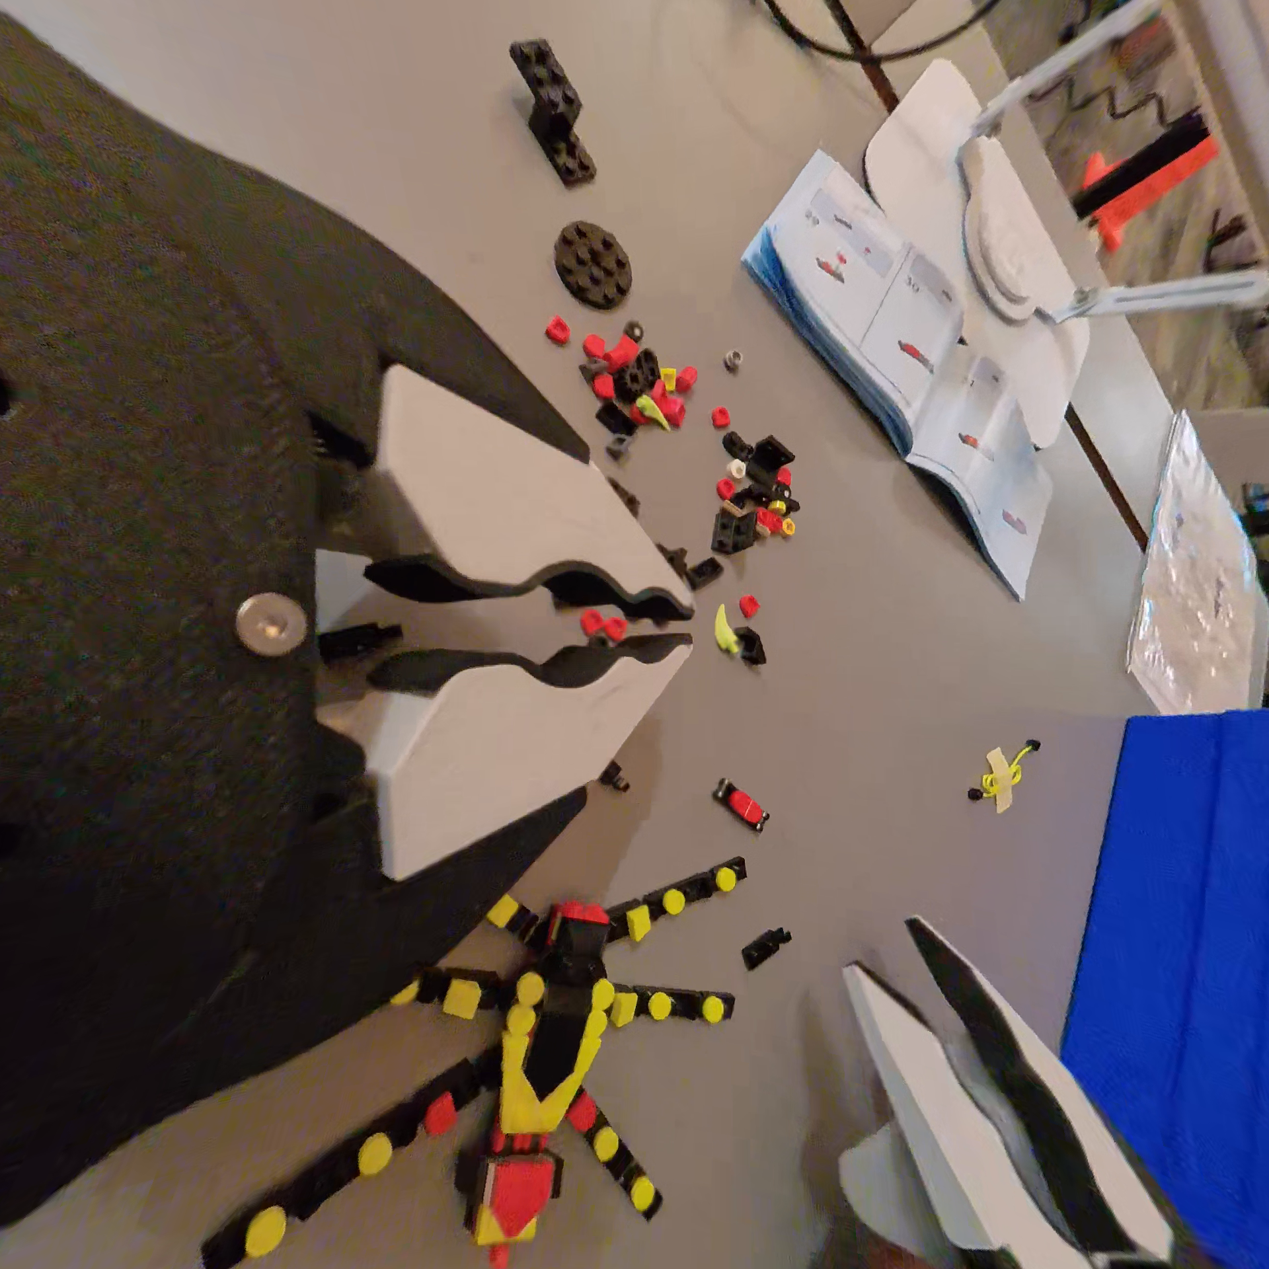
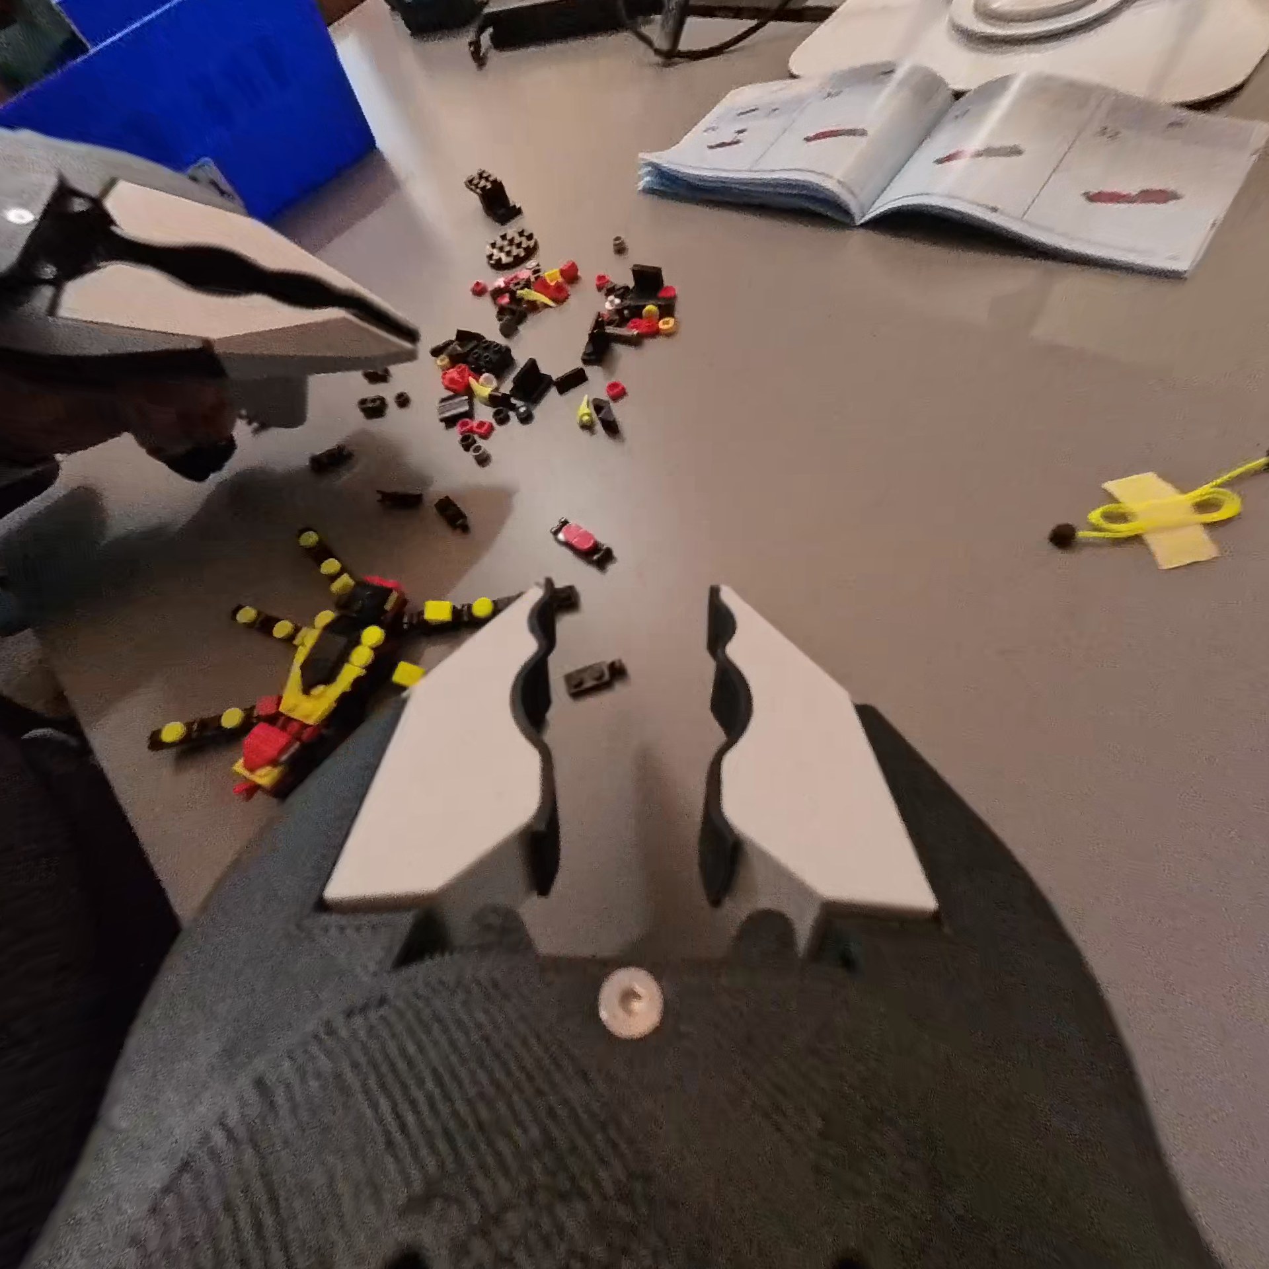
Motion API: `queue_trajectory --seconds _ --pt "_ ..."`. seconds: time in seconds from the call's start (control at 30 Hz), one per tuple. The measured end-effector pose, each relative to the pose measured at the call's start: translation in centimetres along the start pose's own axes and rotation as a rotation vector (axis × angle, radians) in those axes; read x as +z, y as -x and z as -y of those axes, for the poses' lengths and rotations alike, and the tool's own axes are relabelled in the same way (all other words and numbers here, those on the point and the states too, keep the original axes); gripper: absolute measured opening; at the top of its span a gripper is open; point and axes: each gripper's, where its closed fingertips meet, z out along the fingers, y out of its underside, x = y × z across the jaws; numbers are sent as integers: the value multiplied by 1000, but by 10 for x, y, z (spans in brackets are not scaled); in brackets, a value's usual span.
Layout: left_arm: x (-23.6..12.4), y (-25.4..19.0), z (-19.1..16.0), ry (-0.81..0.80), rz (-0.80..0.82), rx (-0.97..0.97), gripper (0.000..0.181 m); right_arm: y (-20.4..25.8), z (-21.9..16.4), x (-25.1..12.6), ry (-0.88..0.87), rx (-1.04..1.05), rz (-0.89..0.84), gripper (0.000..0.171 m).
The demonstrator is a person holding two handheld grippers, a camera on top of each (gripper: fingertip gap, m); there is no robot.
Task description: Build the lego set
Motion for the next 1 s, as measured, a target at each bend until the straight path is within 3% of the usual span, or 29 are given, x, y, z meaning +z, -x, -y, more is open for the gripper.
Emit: queue_trajectory --seconds 0.23,0.37,0.5,0.6,0.73,0.87,1.0 --pt "20 -11 2 27 -132 -134 4 1 -9 0 25 -102 -60 36" --pt "28 -35 12 39 -274 -222 4 3 6 -1 -62 -71 -12 31" --pt "36 -47 34 0 -329 -234 8 0 23 -8 -155 -107 20 1" --pt "48 -50 35 41 -320 -173 12 -6 42 -22 -262 -134 -11 0" --pt "50 -64 25 88 -361 -162 4 -12 60 -50 -397 -123 -135 0" --pt "44 -65 23 65 -373 -181 2 -7 40 -47 -303 -116 -192 0" --pt "43 -56 22 34 -360 -188 0 18 25 -30 -202 -82 -60 1"
